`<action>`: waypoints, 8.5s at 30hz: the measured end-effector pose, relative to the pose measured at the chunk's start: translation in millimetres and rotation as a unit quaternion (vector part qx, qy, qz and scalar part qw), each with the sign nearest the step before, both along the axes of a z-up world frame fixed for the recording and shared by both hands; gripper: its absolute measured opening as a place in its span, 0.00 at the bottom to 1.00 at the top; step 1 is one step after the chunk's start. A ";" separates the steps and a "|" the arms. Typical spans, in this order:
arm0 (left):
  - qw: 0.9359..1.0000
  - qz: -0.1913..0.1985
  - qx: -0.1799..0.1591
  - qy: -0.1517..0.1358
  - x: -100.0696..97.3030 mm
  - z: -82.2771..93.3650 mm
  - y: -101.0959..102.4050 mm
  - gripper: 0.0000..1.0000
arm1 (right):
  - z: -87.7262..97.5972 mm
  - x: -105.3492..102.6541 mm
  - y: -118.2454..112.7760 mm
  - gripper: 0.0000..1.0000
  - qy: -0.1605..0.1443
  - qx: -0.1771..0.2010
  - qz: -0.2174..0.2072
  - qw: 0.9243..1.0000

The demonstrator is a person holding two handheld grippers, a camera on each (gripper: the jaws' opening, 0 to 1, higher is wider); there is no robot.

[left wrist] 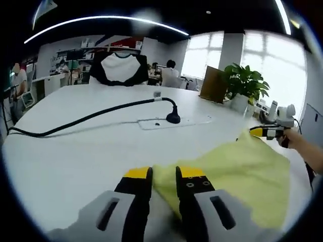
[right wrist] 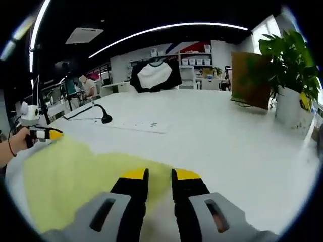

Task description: Fold the garment on the visible template until the final outline fits inside the template.

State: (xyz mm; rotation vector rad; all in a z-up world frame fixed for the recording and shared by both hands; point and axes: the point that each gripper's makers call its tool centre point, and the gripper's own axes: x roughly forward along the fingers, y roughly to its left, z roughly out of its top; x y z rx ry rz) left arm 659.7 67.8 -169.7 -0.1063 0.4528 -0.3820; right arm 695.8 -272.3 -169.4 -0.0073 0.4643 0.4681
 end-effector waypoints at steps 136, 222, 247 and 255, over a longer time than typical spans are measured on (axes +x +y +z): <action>0.999 0.026 -0.031 -0.018 -208.5 0.8 -16.8 0.09 | 0.2 -197.6 -3.1 0.18 -0.029 -0.010 -0.004 1.000; 0.942 -0.291 0.151 -0.067 -250.5 -2.5 2.8 0.01 | -7.2 -232.5 -2.2 0.00 -0.003 -0.011 0.049 0.999; 0.954 -0.264 0.127 -0.063 -280.8 -3.8 4.7 0.02 | -7.7 -261.8 1.3 0.01 0.006 0.011 0.055 0.998; 0.962 -0.241 0.110 -0.067 -278.4 -3.7 4.0 0.02 | -7.0 -262.6 3.1 0.01 -0.009 -0.025 0.054 0.998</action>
